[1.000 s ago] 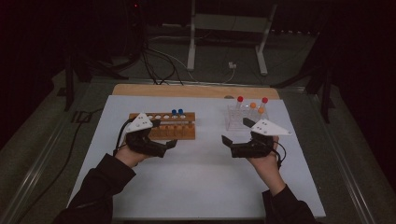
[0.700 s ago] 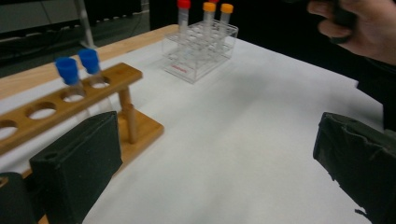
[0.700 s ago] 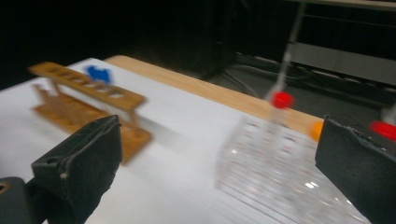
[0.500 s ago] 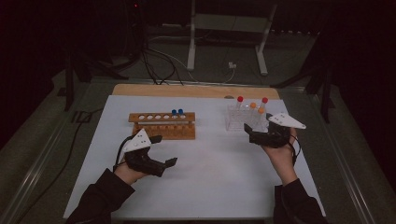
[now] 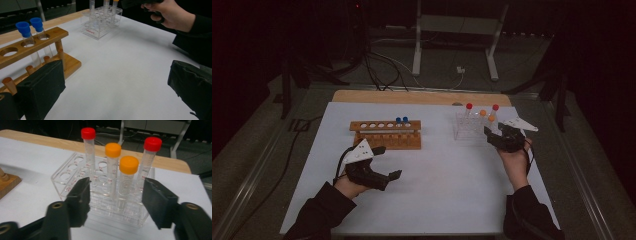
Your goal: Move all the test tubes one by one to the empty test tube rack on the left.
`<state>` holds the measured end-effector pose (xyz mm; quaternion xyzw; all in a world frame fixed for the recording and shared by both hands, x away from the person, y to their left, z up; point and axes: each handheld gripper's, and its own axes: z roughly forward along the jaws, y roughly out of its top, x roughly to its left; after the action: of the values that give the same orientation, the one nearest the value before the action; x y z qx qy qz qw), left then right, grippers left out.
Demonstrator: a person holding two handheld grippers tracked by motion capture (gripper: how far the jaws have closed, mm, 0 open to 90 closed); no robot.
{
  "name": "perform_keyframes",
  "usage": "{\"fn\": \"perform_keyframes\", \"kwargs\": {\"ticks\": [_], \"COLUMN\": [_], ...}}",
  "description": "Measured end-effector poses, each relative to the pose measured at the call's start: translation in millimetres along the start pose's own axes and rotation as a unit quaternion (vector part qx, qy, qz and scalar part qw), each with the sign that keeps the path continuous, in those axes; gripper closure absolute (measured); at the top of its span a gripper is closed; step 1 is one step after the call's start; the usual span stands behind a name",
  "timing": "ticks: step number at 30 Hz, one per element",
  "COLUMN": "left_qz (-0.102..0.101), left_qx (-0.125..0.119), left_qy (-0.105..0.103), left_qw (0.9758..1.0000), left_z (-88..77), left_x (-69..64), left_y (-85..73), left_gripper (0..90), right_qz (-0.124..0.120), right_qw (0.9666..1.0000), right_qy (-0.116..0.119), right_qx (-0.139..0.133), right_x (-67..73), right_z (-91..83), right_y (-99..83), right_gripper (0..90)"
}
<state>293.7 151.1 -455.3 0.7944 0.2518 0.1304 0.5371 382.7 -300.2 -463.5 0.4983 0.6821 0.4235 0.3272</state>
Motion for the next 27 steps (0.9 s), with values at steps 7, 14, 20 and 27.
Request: {"fn": "perform_keyframes", "kwargs": {"ticks": [7,14,20,27], "left_qz": [0.002,-0.001,0.0,-0.001], "left_qx": [0.004,0.001,0.003,0.002], "left_qy": [-0.001,-0.004,-0.004,-0.002], "left_qw": [1.0,1.0,1.0,1.0], "left_z": [1.2,-0.1,0.1,-0.4], "left_x": [-0.4,1.2,1.1,1.2], "left_y": [-0.8,-0.6,-0.9,-0.9], "left_gripper": [2.0,2.0,2.0,2.0], "right_qz": [0.011,0.014,0.018,0.013], "right_qw": [0.9997,0.9991,0.9988,0.9983], "right_qy": [-0.01,-0.022,-0.025,-0.031], "right_qx": [0.02,0.035,0.038,0.048], "right_x": [-5.4,-8.0,-8.6,-8.0], "right_z": [15.0,28.2,34.5,39.6], "right_y": [1.9,3.8,4.3,4.4], "right_gripper": [54.4,62.9,69.3,73.9]}}
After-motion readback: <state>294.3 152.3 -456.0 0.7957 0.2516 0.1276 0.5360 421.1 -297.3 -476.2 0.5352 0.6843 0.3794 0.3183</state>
